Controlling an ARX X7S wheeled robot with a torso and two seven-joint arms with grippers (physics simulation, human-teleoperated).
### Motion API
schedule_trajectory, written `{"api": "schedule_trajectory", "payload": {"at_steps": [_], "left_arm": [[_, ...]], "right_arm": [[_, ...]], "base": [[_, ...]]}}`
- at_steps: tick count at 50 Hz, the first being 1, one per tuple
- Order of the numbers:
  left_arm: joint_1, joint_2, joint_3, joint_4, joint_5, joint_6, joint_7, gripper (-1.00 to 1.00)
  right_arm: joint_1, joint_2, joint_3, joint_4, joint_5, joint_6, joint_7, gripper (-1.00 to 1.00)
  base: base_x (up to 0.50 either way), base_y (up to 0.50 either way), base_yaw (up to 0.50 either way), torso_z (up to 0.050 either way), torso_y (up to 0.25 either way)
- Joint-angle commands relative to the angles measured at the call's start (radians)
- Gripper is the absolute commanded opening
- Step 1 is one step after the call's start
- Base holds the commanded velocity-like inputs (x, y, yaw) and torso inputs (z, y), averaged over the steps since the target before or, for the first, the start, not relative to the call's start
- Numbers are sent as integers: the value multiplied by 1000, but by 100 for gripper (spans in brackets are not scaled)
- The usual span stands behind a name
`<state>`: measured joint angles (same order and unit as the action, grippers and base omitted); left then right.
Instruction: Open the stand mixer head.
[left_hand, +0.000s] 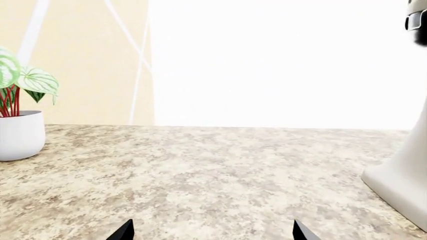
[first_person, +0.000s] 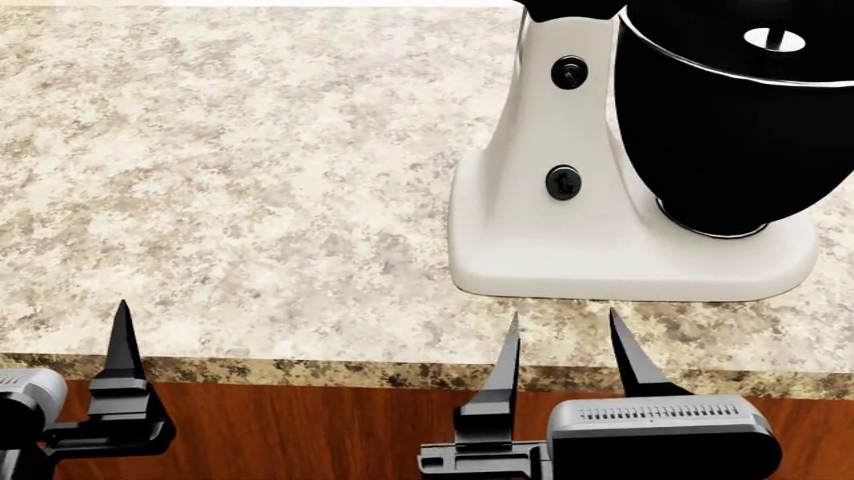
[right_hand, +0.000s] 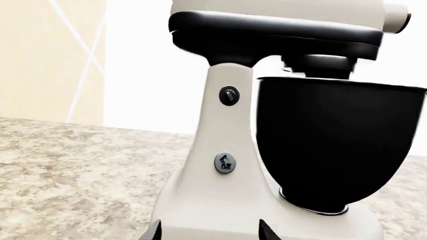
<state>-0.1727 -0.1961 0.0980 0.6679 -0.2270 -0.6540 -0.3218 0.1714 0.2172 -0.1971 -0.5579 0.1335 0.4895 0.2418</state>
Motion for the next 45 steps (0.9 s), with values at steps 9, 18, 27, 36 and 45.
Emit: {"api": "schedule_trajectory", "payload": {"at_steps": [9, 18, 27, 36, 45], "left_arm": [[22, 2, -40, 27, -20, 20, 32, 100], [15, 0, -31, 20, -22, 17, 25, 100], [7, 3, -16, -3, -16, 35, 18, 100], [-17, 11, 5, -45, -7, 53, 9, 100], [16, -9, -19, -6, -30, 48, 11, 100]], "right_arm": [[68, -24, 6, 53, -17, -4, -22, -100], [180, -13, -8, 90, -30, 43, -26, -100], [219, -13, -25, 162, -40, 20, -26, -100], [289, -23, -35, 221, -48, 31, -18, -100], [329, -25, -46, 231, -59, 59, -4, -100]], "base": [[0, 0, 0, 0, 0], [0, 0, 0, 0, 0], [0, 0, 0, 0, 0], [0, 0, 0, 0, 0], [0, 0, 0, 0, 0]]}}
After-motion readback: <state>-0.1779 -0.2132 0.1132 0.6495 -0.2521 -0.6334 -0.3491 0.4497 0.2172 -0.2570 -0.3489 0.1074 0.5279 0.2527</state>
